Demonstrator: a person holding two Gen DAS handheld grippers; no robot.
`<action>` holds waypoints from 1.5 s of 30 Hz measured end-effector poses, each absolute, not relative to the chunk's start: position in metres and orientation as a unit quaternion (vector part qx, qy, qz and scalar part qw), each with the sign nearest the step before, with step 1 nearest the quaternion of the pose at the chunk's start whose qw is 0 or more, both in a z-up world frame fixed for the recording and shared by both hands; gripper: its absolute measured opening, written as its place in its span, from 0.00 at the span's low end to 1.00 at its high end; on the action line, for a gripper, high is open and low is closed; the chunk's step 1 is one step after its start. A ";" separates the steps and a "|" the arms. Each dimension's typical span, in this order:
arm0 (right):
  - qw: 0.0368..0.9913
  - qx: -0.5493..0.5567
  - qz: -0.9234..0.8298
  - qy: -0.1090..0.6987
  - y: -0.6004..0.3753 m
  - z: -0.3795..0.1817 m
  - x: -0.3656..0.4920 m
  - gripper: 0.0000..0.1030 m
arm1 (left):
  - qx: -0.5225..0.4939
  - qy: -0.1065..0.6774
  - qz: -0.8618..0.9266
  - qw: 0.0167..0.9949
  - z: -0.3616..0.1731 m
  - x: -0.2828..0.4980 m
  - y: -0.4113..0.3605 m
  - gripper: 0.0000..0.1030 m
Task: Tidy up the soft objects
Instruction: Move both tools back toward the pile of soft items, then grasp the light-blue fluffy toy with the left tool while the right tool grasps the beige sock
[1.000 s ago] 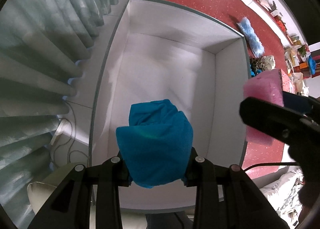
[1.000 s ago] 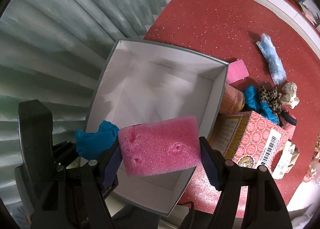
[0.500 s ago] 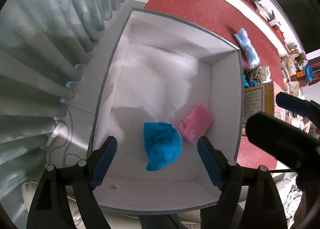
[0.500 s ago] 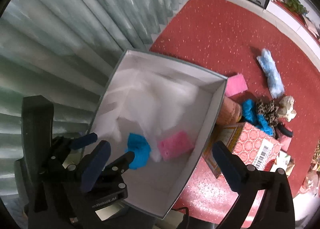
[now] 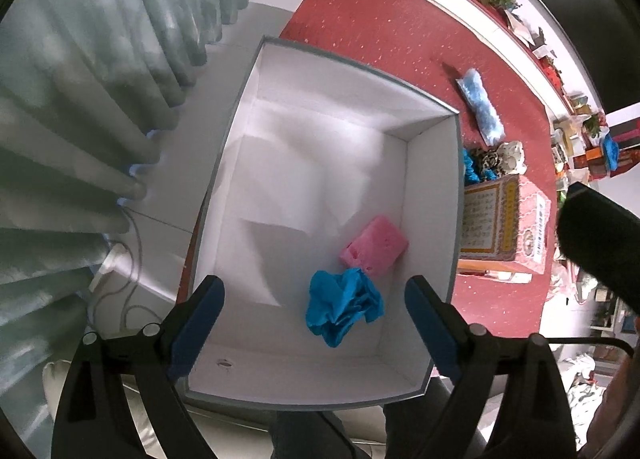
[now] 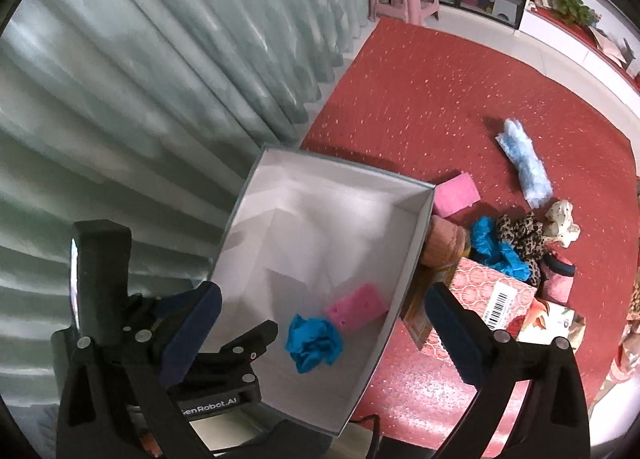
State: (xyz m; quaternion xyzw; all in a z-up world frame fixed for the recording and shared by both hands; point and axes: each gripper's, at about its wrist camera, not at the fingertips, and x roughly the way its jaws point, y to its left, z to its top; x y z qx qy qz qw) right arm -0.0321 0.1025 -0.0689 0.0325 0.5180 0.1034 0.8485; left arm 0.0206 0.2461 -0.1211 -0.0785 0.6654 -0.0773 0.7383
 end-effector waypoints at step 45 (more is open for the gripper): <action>0.568 0.631 -0.155 0.505 -0.301 -0.268 -0.114 0.99 | -0.038 0.736 -0.053 0.674 -0.208 0.263 -0.067 0.91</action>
